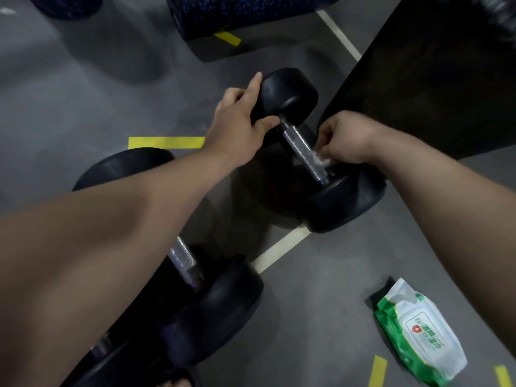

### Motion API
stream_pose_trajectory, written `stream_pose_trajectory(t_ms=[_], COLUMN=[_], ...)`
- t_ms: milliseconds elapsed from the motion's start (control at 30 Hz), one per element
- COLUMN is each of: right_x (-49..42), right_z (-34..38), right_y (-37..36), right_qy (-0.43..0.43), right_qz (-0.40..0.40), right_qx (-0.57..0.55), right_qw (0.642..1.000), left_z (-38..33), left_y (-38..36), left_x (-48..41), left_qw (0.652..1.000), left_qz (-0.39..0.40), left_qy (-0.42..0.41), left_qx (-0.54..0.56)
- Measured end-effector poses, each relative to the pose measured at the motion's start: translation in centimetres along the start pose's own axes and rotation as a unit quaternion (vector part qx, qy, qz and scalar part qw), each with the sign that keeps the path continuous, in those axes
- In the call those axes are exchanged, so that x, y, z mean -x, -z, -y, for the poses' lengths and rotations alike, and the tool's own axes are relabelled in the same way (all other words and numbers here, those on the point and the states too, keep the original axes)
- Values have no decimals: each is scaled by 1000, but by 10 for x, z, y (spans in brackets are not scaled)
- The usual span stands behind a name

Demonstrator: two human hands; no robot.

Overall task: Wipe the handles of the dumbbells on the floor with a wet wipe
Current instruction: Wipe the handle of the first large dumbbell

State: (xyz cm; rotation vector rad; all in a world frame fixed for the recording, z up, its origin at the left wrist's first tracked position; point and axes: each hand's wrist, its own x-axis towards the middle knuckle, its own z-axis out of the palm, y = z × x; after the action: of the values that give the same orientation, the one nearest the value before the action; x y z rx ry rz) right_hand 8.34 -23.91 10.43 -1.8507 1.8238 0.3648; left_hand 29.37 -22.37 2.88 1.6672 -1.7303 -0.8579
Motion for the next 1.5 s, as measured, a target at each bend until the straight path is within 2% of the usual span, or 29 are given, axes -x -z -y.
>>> stream_pose_trajectory(t_ms=[133, 267, 367, 467, 600, 733, 833, 933, 1000, 1200, 1267, 1333, 1433, 1500], right_x=[-18, -23, -9, 8, 11, -7, -24, -38, -39, -21, -21, -22, -31, -32], right_z=[4, 6, 5, 3, 4, 7, 16, 23, 24, 13, 10, 14, 18, 19], right_y=[-10, -15, -12, -14, -15, -21, -26, -28, -27, -22, -17, -15, -18, -18], right_qy=[-33, -3, 62, 72, 70, 43, 10, -58, -90, -113, -112, -123, -146, -147], right_qz=[-63, -78, -18, 31, 1, -127, -163, -121, -83, 116, 155, 151, 124, 98], right_qx=[-172, -215, -106, 37, 85, -38, -143, -265, -295, -284, -265, -309, -466, -500], right_qw=[983, 973, 992, 996, 994, 990, 976, 955, 948, 945, 945, 931, 864, 848], left_z=[-1, 0, 0, 0, -1, -4, -4, -3, -1, -3, -2, -2, -4, -5], left_y=[-1, -3, -2, -1, -2, -3, -3, -3, -4, -5, -6, -6, -6, -6], left_x=[-1, 0, 2, 0, -4, -6, -5, -3, -3, -3, -3, -3, -3, -3], left_qw=[1000, 1000, 1000, 1000, 1000, 1000, 1000, 1000, 1000, 1000, 1000, 1000, 1000, 1000], left_qz=[-4, -4, -5, -4, -5, -6, -7, -9, -11, -1, 0, 1, -1, -2], left_qy=[3, 3, 6, 8, 8, 10, 12, 11, 7, 13, 15, 17, 19, 18], left_qx=[1, -3, 2, 1, -5, -11, -16, -11, -8, -2, 0, -1, -4, -7])
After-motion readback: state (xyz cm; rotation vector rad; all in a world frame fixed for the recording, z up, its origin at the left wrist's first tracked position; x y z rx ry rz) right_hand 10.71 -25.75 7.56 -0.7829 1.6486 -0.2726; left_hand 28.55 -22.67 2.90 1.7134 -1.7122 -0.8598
